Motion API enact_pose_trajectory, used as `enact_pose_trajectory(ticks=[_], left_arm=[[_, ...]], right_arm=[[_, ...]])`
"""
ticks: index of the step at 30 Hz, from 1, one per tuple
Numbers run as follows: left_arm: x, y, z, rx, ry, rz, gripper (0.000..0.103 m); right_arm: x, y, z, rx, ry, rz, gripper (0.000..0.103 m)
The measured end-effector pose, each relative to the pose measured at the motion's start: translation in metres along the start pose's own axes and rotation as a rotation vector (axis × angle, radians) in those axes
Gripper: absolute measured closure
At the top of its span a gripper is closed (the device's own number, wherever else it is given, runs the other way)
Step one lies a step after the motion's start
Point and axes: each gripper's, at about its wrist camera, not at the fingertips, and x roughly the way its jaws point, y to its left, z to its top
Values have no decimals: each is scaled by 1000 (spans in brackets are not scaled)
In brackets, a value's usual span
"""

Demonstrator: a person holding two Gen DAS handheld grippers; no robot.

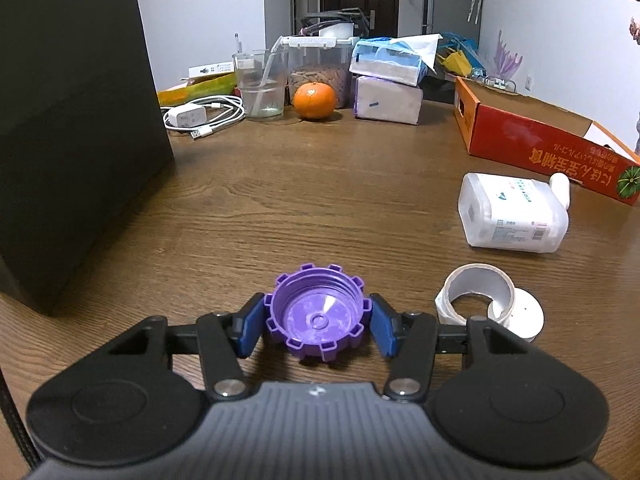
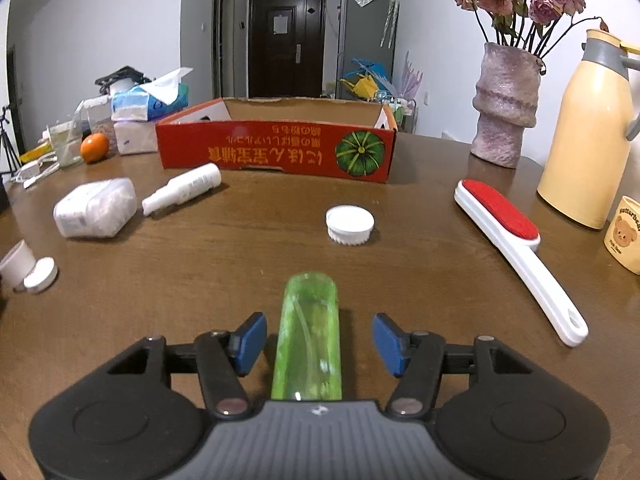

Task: Organize rigid objects
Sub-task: 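Grasp the purple cap with the left tool while the right tool grasps the green spray bottle, then carry the purple cap and green spray bottle toward the cardboard box with both tools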

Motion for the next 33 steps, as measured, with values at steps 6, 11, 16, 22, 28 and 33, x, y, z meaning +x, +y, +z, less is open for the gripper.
enact_pose_trajectory(ticks=[6,11,16,22,28,33], left_arm=[[-8,3,-1,-17,-28,12,47],[-17,1,0,-20,-55,11,47],[-26,-5,2,-18,-81,-1,47],[-38,-21,8,2,-116,-31,47],[-51,-46,19,28,-156,-69,47],[-55,-71,30,47,-165,-102,47]], right_arm=[[-3,-2,-5,2,7,30,73],[-8,-4,-4,18,-23,48,73],[-12,-6,-2,23,-41,56,73],[-18,-10,5,23,-72,61,73],[-22,-14,15,26,-103,64,73],[-23,-18,24,32,-126,74,73]])
